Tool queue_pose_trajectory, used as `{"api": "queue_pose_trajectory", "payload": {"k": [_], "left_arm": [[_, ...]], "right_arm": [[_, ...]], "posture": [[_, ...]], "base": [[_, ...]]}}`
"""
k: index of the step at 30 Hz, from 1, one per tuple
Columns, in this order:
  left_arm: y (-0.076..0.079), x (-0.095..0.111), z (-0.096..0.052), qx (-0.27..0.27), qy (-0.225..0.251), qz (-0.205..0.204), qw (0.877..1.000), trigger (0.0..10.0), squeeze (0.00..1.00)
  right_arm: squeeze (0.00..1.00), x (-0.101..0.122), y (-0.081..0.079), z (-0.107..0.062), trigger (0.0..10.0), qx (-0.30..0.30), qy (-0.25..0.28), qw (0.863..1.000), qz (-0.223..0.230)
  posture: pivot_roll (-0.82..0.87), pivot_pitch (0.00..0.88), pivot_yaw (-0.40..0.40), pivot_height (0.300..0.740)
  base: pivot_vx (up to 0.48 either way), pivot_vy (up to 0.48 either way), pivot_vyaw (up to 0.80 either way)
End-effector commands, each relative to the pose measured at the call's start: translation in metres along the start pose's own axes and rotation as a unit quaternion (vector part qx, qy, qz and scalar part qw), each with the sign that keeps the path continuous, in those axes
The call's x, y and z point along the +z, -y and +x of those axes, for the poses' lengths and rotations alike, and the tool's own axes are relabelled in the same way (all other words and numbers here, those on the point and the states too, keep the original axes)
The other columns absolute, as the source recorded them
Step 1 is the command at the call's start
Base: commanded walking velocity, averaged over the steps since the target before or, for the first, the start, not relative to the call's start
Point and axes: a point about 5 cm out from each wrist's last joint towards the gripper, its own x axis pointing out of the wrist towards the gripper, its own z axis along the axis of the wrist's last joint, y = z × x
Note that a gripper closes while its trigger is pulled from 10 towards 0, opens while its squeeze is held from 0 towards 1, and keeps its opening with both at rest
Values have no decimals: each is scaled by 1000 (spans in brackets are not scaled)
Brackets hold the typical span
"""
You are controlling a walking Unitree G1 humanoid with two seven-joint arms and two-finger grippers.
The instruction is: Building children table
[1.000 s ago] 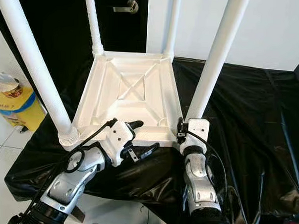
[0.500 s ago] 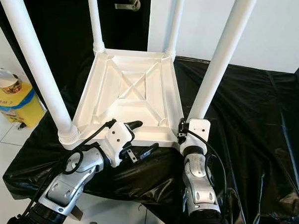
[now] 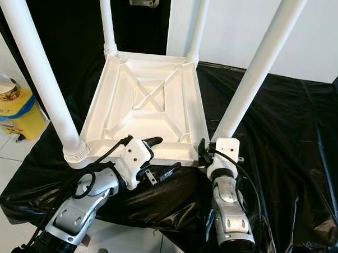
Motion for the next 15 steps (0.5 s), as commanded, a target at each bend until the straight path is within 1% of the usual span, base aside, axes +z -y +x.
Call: {"api": "queue_pose_trajectory", "payload": {"k": [1, 3, 4, 5, 6, 7, 9, 11, 12, 14, 15], "left_arm": [[0, 2, 1, 26, 1, -2, 1000, 10000, 0], [0, 2, 1, 27, 1, -2, 1000, 10000, 0], [1, 2, 1, 28, 1, -3, 1000, 10000, 0], [1, 2, 1, 29, 2, -4, 1000, 10000, 0], [1, 2, 1, 29, 2, -4, 1000, 10000, 0], [3, 2, 1, 29, 2, -6, 1000, 10000, 0], [3, 2, 1, 29, 2, -6, 1000, 10000, 0], [4, 1, 1, 29, 2, -8, 1000, 10000, 0], [4, 1, 1, 29, 2, -8, 1000, 10000, 0], [4, 1, 1, 28, 2, -9, 1000, 10000, 0], [4, 1, 1, 28, 2, -9, 1000, 10000, 0]], "right_arm": [[1000, 3, 4, -2, 10000, 18, 12, 1000, 5], [1000, 4, 4, -2, 10000, 26, 14, 1000, 6], [0, 5, 5, -2, 10000, 45, 17, 999, 7], [0, 6, 8, -1, 10000, 78, 20, 997, 8], [0, 6, 8, -1, 10000, 78, 20, 997, 8], [0, 7, 10, -1, 10000, 103, 22, 994, 6], [0, 7, 12, 0, 10000, 113, 22, 993, 5], [0, 8, 16, 1, 10000, 147, 22, 989, -5], [0, 8, 16, 1, 10000, 147, 22, 989, -5], [0, 8, 20, 3, 10000, 172, 18, 985, -9], [0, 8, 20, 3, 10000, 172, 18, 985, -9]], "posture": [[136, 27, -119, 740], [136, 27, -119, 740], [135, 30, -122, 740], [134, 33, -123, 740], [134, 33, -123, 740], [133, 33, -123, 740], [131, 36, -123, 740], [128, 37, -122, 740], [128, 37, -122, 740], [127, 36, -122, 740], [127, 36, -122, 740]], "base": [[0, 0, 0], [0, 0, 0], [0, 0, 0], [0, 0, 0], [0, 0, 0], [0, 0, 0], [0, 0, 0], [0, 0, 0], [0, 0, 0], [0, 0, 0], [0, 0, 0]]}}
